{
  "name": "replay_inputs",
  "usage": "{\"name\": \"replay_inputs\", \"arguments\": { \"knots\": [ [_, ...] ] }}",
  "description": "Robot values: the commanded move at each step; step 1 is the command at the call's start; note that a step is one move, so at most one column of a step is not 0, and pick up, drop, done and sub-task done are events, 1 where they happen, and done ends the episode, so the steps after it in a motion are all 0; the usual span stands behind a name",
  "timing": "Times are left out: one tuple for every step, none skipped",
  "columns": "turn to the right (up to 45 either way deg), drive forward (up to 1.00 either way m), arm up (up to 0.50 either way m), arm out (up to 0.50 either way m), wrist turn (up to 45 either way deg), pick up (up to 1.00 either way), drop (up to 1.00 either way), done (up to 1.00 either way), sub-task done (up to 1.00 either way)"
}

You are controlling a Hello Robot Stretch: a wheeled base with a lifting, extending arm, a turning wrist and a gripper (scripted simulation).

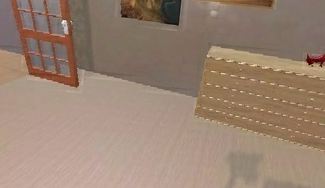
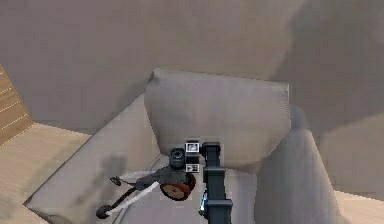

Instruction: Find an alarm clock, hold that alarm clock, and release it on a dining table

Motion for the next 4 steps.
{"name": "replay_inputs", "arguments": {
  "knots": [
    [0.0, 0.0, 0.0, 0.0, 45.0, 0.0, 0.0, 0.0, 0.0],
    [0.0, 0.0, 0.0, 0.0, 45.0, 0.0, 0.0, 0.0, 0.0],
    [0.0, 0.0, 0.0, 0.0, 3.0, 0.0, 0.0, 0.0, 0.0],
    [0.0, 0.0, -0.3, 0.0, 0.0, 0.0, 0.0, 0.0, 0.0]
  ]
}}
